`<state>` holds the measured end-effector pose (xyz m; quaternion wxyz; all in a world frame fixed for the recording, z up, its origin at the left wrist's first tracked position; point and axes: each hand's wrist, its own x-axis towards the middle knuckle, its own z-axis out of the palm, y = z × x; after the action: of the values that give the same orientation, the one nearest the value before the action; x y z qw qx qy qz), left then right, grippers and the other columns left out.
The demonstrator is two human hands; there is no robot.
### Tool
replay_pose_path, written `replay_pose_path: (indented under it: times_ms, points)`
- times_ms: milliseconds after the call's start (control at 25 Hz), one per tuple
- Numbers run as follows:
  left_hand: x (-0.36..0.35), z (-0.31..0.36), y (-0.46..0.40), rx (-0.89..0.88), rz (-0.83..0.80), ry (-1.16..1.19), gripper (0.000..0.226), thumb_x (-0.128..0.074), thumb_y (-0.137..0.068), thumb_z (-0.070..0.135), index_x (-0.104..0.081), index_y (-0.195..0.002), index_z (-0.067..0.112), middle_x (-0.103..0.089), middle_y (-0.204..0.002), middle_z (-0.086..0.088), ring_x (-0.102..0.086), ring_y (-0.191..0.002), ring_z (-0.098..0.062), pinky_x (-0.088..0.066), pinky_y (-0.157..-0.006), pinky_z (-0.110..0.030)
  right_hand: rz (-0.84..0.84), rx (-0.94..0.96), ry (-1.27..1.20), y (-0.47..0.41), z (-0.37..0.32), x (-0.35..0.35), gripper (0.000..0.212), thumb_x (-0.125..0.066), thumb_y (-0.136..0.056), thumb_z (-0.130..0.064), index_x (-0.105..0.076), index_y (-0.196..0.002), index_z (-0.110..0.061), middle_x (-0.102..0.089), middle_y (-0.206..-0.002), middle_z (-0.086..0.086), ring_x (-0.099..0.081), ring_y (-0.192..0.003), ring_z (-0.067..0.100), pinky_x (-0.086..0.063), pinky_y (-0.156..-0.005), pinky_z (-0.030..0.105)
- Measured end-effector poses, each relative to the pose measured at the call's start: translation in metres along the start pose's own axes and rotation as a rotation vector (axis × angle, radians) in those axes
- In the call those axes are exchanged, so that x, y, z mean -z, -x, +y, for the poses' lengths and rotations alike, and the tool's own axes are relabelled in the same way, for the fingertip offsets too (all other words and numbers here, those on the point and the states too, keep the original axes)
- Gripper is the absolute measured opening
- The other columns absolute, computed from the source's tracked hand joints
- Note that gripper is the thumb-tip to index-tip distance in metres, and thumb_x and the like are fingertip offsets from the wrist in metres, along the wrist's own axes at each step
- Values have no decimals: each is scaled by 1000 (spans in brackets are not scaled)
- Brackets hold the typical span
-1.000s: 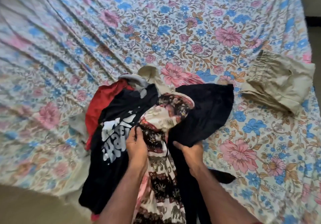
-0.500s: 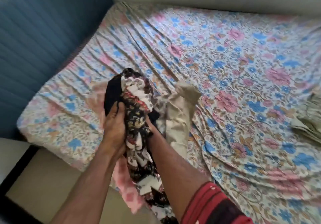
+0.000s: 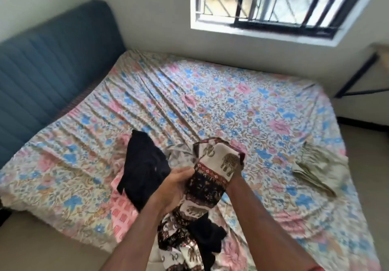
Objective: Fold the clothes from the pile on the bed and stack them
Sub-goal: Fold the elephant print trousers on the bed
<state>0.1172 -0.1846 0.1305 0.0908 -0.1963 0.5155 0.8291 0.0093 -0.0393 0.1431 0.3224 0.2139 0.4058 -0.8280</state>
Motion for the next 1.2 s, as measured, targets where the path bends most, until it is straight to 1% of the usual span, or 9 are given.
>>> replay_pose_path:
  times_ms: [160, 320, 400, 520, 640, 800, 960, 1040, 1200]
  points:
    - [-62, 30, -14, 27, 56, -214, 62, -76, -81, 60, -59, -129, 24, -67, -126, -9, -67, -111, -30, -58, -88, -49, -101, 142, 302, 45, -55, 24, 32, -45, -108, -26, -70, -99, -8, -72, -94, 10, -75, -73, 15, -60, -63, 27]
    - [-135, 65, -20, -366, 337, -634, 36, -82, -85, 37, -61, -108, 20, -66, -94, -4, -67, -81, -21, -57, -63, -33, -193, 387, 883, 75, -95, 39, 62, -82, -86, -39, -54, -137, -17, -68, -122, -3, -68, -106, 1, -56, -89, 22]
    - [-165, 72, -14, -330, 111, -574, 30, -75, -90, 42, -68, -111, 22, -70, -95, -2, -69, -80, -20, -58, -64, -28, -103, 592, 1082, 90, -103, 38, 40, -78, -90, -14, -58, -124, -25, -67, -103, -11, -71, -91, 1, -54, -73, 14]
    - [-195, 73, -11, -228, -131, -551, 50, -82, -77, 56, -67, -119, 33, -75, -109, 4, -72, -99, -12, -60, -83, -30, 303, 1038, 1389, 101, -107, 30, 26, -68, -90, -28, -60, -114, -34, -64, -89, -14, -69, -78, 15, -51, -57, 22]
    - [-213, 91, -14, -350, -43, -297, 16, -71, -96, 22, -73, -109, 13, -78, -101, -6, -74, -98, -24, -61, -81, -33, 65, 1082, 1189, 116, -131, 33, 74, -73, -79, -30, -34, -140, -48, -64, -114, -11, -67, -90, 5, -55, -67, 26]
    - [-220, 132, -10, -201, -209, -48, 24, -62, -92, -1, -71, -114, -1, -74, -103, -19, -71, -92, -33, -62, -74, -38, -227, 850, 649, 132, -183, 51, 107, -96, -64, -22, -31, -145, -47, -49, -142, -5, -64, -118, 14, -59, -92, 44]
    - [-232, 151, -3, -155, -456, -13, 69, -83, -77, 38, -55, -132, 5, -66, -119, -20, -65, -104, -35, -53, -89, -44, -270, 912, 673, 150, -221, 29, 19, -83, -84, -15, -75, -101, -18, -73, -98, 9, -71, -93, 25, -55, -83, 42]
    - [-231, 156, -7, -103, -512, 145, 71, -71, -85, 55, -51, -140, 15, -61, -135, -24, -60, -119, -42, -45, -102, -52, -265, 905, 692, 157, -234, 23, 8, -77, -89, -10, -78, -87, -18, -74, -86, 6, -71, -85, 21, -56, -78, 35]
    - [-226, 157, -20, -106, -617, 91, 64, -56, -83, -1, -50, -146, 8, -60, -130, -24, -62, -109, -37, -51, -93, -46, -292, 826, 791, 154, -254, 19, 10, -77, -88, -14, -81, -97, -16, -75, -104, 9, -73, -94, 24, -60, -83, 35]
